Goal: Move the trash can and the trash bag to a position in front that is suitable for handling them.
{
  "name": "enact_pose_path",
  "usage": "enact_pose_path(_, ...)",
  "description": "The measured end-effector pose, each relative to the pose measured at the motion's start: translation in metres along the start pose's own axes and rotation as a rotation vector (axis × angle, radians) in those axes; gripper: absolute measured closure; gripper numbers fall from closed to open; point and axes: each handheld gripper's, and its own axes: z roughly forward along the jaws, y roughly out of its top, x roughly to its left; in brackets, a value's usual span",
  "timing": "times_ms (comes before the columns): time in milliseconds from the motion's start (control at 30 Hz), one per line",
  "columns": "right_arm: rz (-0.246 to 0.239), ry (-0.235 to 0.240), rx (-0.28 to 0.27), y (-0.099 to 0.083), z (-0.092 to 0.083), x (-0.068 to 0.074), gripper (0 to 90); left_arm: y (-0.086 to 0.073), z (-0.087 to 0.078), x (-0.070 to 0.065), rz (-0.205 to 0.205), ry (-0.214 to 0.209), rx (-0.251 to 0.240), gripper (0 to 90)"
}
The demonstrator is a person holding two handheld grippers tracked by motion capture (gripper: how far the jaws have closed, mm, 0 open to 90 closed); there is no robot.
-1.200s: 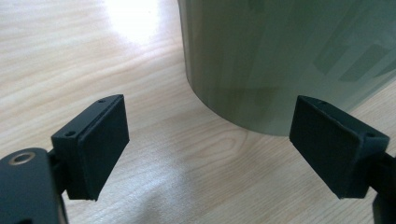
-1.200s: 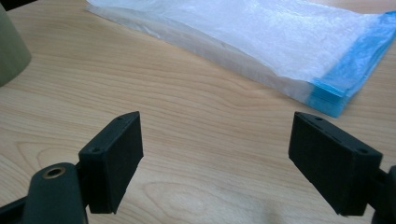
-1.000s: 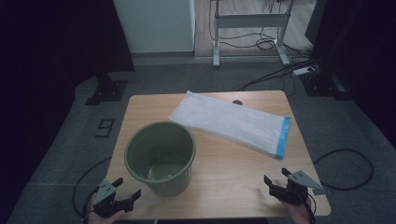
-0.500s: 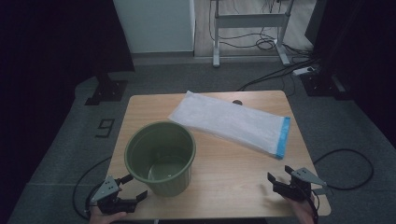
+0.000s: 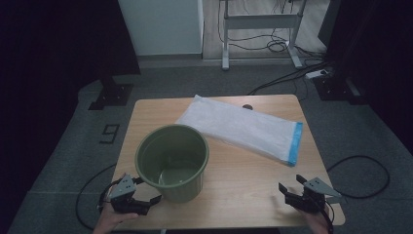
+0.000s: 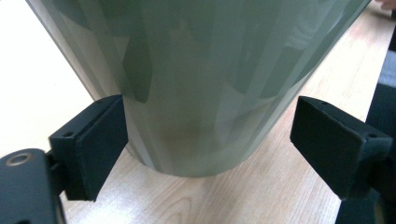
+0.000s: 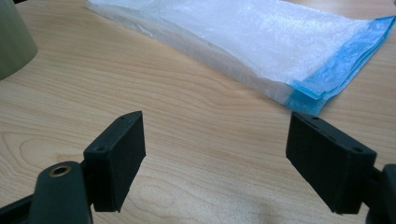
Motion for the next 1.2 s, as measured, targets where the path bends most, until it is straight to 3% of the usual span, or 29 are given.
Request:
enact_pose_path(333,-0.017,-0.005,0.016,-0.001,0.003,0.001,19.7,0.01,0.017,0.006,0.03,-0.038,0.003,14.4)
enact_pose_path(633,-0.017,-0.004,0.015,-0.001,0.002,0.002,19.8,0.027,0.045,-0.007,0.049,-0.048,0.004,14.6)
enact_pose_path(733,-0.018,-0.003,0.018,-0.002,0.003,0.001,19.9,0.034,0.063,-0.012,0.055,-0.071,0.025,14.9)
enact_pose_path(1100,-0.033,0.008,0.034,-0.002,0.005,0.005,20.0,0.056,0.094,-0.025,0.061,-0.047,0.061,14.9)
enact_pose_path(1200,-0.04,0.01,0.038,-0.002,0.005,0.006,20.0,0.056,0.097,-0.026,0.034,-0.016,0.061,14.9)
